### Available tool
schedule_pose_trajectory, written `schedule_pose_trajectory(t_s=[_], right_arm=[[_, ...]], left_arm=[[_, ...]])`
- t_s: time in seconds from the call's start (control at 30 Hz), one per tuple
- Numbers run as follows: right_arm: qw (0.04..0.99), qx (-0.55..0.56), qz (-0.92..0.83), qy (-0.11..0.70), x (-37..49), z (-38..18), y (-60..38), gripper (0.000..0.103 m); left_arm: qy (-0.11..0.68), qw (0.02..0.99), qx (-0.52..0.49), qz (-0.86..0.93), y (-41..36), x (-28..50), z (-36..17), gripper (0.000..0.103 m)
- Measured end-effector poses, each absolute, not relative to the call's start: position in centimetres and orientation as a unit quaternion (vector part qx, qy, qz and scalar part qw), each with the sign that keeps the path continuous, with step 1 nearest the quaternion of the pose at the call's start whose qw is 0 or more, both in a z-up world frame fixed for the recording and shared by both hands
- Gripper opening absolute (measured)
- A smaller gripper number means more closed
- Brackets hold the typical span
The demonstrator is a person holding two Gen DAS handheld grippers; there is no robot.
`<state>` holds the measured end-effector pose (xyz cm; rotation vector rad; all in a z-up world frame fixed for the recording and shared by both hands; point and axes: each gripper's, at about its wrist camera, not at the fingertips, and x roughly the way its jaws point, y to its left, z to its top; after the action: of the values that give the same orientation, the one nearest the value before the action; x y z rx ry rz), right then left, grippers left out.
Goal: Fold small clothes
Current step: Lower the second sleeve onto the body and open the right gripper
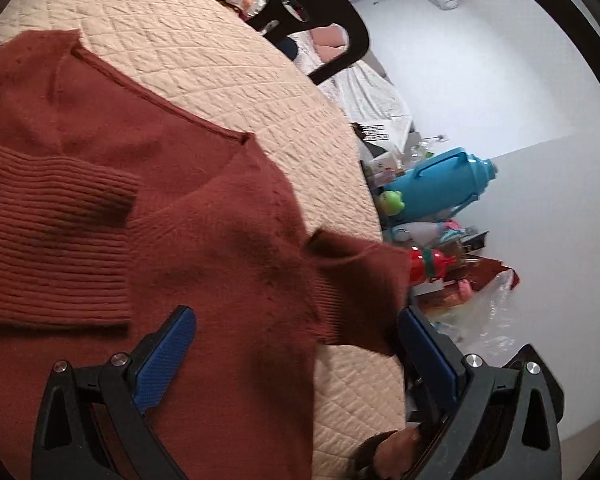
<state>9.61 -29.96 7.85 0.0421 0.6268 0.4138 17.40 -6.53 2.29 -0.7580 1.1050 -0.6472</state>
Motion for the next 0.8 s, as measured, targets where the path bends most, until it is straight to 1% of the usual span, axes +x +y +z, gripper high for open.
schedule_pose_trajectory(t_s=[0.13, 0.3, 0.47, 0.53, 0.63, 0.73, 0.8], right_arm=[[0.924, 0.020, 0.217, 0.313, 9.4, 7.2, -29.0, 0.006], [0.915, 0.015, 0.235, 0.329, 9.3, 6.3, -28.2, 0.006], [0.902, 0.011, 0.244, 0.355, 9.1, 5.1, -27.6, 0.006], [0.891, 0.018, 0.248, 0.379, 9.2, 4.7, -27.7, 0.006], [0.880, 0.016, 0.250, 0.404, 8.8, 4.0, -28.0, 0.010], [0.876, 0.021, 0.254, 0.410, 8.1, 3.8, -28.6, 0.020], [0.879, 0.022, 0.250, 0.406, 7.7, 3.9, -28.9, 0.020]], left_arm=[[0.496, 0.719, -0.374, -0.312, -6.5, 17.5, 2.2, 0.102], [0.498, 0.714, -0.382, -0.308, -6.5, 17.7, 2.0, 0.102], [0.513, 0.711, -0.377, -0.298, -6.9, 17.6, 1.1, 0.101], [0.521, 0.705, -0.378, -0.299, -6.9, 17.5, 0.6, 0.101], [0.520, 0.708, -0.369, -0.302, -6.7, 17.0, 0.7, 0.100], [0.522, 0.709, -0.363, -0.305, -6.6, 16.4, 0.8, 0.100], [0.522, 0.712, -0.359, -0.303, -6.5, 16.0, 0.8, 0.100]])
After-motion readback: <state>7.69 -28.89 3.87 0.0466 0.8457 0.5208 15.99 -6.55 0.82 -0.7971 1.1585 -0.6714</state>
